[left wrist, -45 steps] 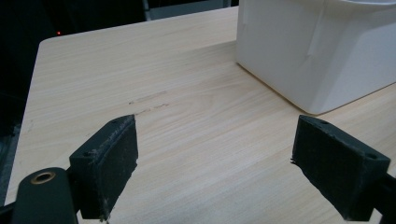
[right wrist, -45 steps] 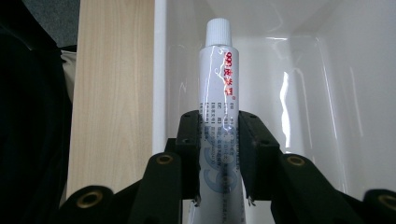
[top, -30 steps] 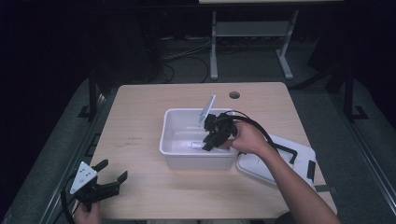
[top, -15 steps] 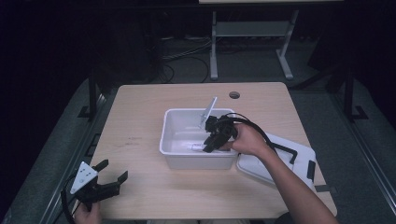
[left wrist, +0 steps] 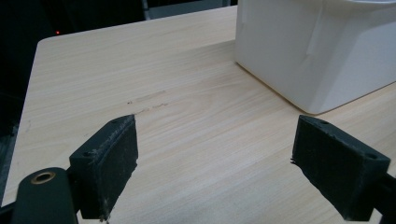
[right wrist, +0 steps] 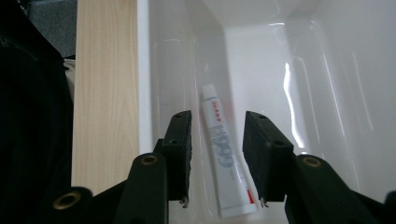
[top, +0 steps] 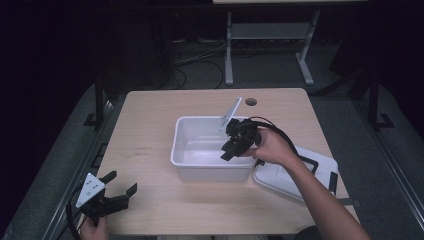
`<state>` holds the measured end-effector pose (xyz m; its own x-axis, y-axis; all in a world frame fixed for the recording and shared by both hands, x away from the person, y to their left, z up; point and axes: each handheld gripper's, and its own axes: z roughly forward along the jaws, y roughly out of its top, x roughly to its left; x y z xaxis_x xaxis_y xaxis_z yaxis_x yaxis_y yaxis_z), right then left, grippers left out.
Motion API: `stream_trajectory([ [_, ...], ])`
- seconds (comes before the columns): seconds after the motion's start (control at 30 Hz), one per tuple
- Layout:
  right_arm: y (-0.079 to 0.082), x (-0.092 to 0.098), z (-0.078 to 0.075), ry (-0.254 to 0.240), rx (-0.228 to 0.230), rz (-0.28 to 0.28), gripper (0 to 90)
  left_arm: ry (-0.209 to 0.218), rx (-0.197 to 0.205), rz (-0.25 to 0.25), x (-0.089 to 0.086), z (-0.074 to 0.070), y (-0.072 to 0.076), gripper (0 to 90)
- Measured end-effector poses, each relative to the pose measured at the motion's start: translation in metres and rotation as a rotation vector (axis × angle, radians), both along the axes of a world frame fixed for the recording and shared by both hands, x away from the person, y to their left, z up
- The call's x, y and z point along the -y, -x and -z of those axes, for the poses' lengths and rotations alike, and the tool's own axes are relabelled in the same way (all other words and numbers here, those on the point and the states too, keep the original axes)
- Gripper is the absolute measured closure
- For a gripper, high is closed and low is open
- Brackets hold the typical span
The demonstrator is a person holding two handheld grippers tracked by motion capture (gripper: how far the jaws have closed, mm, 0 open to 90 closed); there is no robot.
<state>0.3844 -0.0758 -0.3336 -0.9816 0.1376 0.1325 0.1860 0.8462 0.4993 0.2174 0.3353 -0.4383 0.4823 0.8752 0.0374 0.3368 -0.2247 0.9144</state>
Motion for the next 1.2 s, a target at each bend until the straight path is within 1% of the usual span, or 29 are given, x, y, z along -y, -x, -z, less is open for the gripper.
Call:
stream_trajectory([
  [0.17, 0.003, 0.017, -0.014, -0.031, 0.015, 0.024, 57.2, -0.003, 0.000, 0.004, 0.001, 0.000, 0.000, 13.4],
  [0.27, 0.006, 0.029, -0.023, -0.023, 0.030, 0.046, 55.5, -0.003, -0.001, 0.003, 0.001, 0.000, -0.001, 13.4],
  [0.33, 0.007, 0.038, -0.030, -0.027, 0.039, 0.061, 53.8, -0.004, -0.001, 0.003, 0.001, 0.000, -0.001, 13.4],
  [0.43, 0.008, 0.049, -0.035, -0.028, 0.057, 0.086, 50.9, -0.007, -0.002, 0.004, 0.001, 0.000, -0.001, 13.4],
  [0.5, 0.009, 0.057, -0.037, -0.026, 0.060, 0.104, 49.1, -0.006, -0.002, 0.004, 0.001, 0.000, -0.001, 13.4],
  [0.63, 0.012, 0.073, -0.038, -0.030, 0.066, 0.128, 48.1, -0.006, -0.004, 0.005, 0.002, 0.000, -0.001, 13.4],
  [0.8, 0.012, 0.095, -0.036, -0.022, 0.067, 0.166, 46.8, -0.007, -0.002, 0.003, 0.003, 0.000, -0.001, 13.4],
  [0.87, 0.012, 0.103, -0.034, -0.010, 0.064, 0.182, 45.5, -0.008, 0.001, 0.004, 0.003, 0.000, -0.001, 13.4],
  [0.9, 0.012, 0.107, -0.033, 0.000, 0.071, 0.192, 45.3, -0.009, 0.002, 0.005, 0.003, 0.000, -0.001, 13.4],
  [1.07, 0.012, 0.128, -0.024, 0.003, 0.055, 0.233, 45.4, -0.008, 0.002, 0.005, 0.004, 0.000, -0.001, 13.4],
  [1.1, 0.012, 0.130, -0.022, 0.013, 0.049, 0.238, 45.1, -0.009, 0.000, 0.006, 0.004, 0.000, -0.001, 13.4],
  [1.13, 0.012, 0.133, -0.020, 0.018, 0.051, 0.247, 45.2, -0.009, -0.001, 0.007, 0.004, 0.000, -0.001, 13.4],
  [1.2, 0.012, 0.139, -0.017, 0.008, 0.044, 0.260, 45.4, -0.012, 0.000, 0.006, 0.004, 0.000, -0.001, 13.4],
])
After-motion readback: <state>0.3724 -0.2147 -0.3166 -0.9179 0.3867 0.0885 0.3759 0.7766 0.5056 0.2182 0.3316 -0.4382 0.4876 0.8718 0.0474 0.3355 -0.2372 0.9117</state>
